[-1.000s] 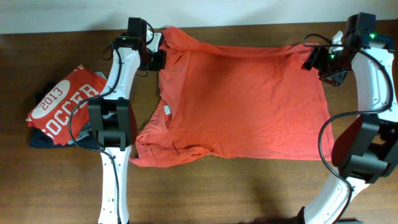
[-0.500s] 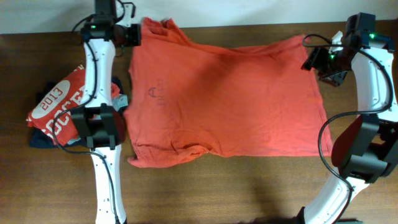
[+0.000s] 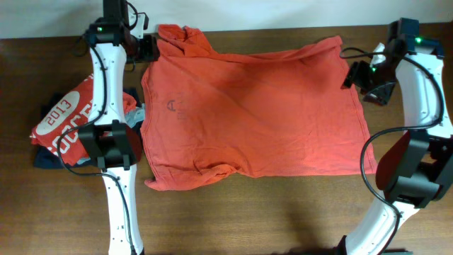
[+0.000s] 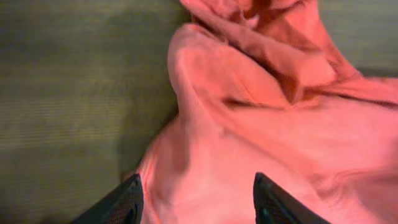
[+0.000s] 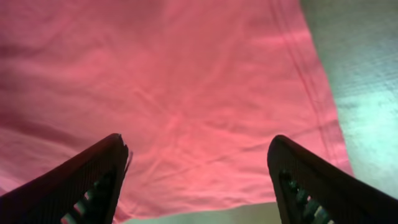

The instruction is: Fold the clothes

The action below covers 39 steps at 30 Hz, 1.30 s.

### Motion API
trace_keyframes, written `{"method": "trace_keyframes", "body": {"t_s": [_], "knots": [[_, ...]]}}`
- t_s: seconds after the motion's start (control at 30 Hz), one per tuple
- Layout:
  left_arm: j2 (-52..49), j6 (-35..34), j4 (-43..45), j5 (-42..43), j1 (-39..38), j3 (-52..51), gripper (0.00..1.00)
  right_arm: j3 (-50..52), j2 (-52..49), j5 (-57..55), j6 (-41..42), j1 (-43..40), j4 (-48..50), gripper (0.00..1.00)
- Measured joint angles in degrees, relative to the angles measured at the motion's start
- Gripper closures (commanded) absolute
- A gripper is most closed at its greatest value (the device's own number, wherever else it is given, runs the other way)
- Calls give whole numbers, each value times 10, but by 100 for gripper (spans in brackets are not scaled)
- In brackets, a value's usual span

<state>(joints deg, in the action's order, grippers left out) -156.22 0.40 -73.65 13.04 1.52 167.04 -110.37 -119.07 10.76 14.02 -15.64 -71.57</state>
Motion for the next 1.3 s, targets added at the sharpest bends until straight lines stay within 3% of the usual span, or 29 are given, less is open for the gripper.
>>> {"method": "trace_keyframes", "body": {"t_s": [0.17, 0.37, 0.6, 0.8, 0.9, 1.1, 1.2, 1.3], "knots": [[9, 0, -115, 0, 0, 108, 44, 0, 0, 17, -29, -23, -45, 33], [83, 0, -216, -2, -3, 117, 45, 0, 39, 45, -59, -30, -71, 32], [233, 0, -229, -42, -26, 117, 44, 1, 219, 55, -72, -30, -83, 31], [373, 0, -228, -108, -114, 109, 39, -1, 389, 59, -73, -21, -100, 30], [441, 1, -228, -141, -167, 50, 31, -1, 445, 57, -73, -6, -117, 29], [534, -41, -229, -229, -226, -176, 30, 4, 501, 12, -43, 18, -151, 14], [550, -78, -229, -259, -224, -299, 29, 44, 509, -9, -23, 20, -149, 15], [550, -110, -225, -271, -218, -409, 30, 127, 498, -19, -12, 20, -116, 22]]}}
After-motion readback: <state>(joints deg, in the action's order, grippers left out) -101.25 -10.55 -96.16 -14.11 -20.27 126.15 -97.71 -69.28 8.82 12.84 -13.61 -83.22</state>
